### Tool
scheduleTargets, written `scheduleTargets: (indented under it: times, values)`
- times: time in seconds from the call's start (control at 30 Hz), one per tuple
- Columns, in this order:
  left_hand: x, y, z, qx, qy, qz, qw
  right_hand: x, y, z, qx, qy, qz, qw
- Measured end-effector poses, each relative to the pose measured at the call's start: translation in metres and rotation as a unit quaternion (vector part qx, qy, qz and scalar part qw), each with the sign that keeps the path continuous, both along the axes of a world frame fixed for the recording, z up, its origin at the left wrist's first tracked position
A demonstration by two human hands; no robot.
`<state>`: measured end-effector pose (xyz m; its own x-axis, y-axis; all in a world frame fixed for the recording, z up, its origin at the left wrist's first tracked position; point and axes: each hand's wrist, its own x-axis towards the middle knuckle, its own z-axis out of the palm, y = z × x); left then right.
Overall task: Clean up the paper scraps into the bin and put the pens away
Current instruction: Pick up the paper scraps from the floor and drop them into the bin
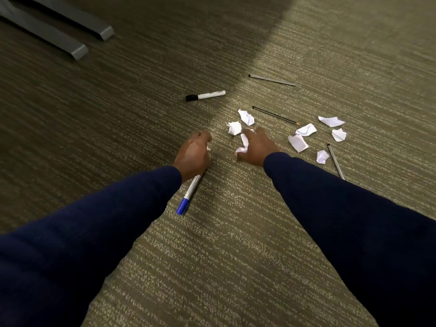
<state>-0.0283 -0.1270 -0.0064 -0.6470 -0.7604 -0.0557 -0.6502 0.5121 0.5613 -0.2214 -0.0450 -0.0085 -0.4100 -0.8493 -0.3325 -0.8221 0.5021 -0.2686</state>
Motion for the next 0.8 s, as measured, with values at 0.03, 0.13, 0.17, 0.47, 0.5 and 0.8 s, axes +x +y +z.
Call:
scheduleTargets:
  times: [0.03,0.13,0.17,0.47,0.5,0.8]
  values:
    - [0.0,-0.001,0.001,0.003,0.002,0.0,1.0,0.0,-0.001,-0.002,0.025,0.023,0.023,0.999]
    - [-0.002,-0.004,0.0,0.007,0.003,-0.004,1.0,0.002,0.001,-0.007,0.026,0.071,0.064,0.995]
    - [-0.003,-0.005,0.0,0.008,0.002,-0.005,1.0,0.003,0.002,-0.007,0.008,0.081,0.068,0.994]
    - [-0.055,-0.009,0.001,0.086,-0.016,-0.026,0.996,0.015,0.037,-0.01,-0.048,0.116,0.07,0.99]
    - [-0.062,-0.009,0.001,0.098,-0.021,-0.029,0.995,0.017,0.042,-0.012,-0.058,0.109,0.07,0.99]
    - [-0.095,-0.003,-0.002,0.17,-0.006,0.055,0.984,0.019,0.064,-0.018,-0.109,0.037,0.031,0.993]
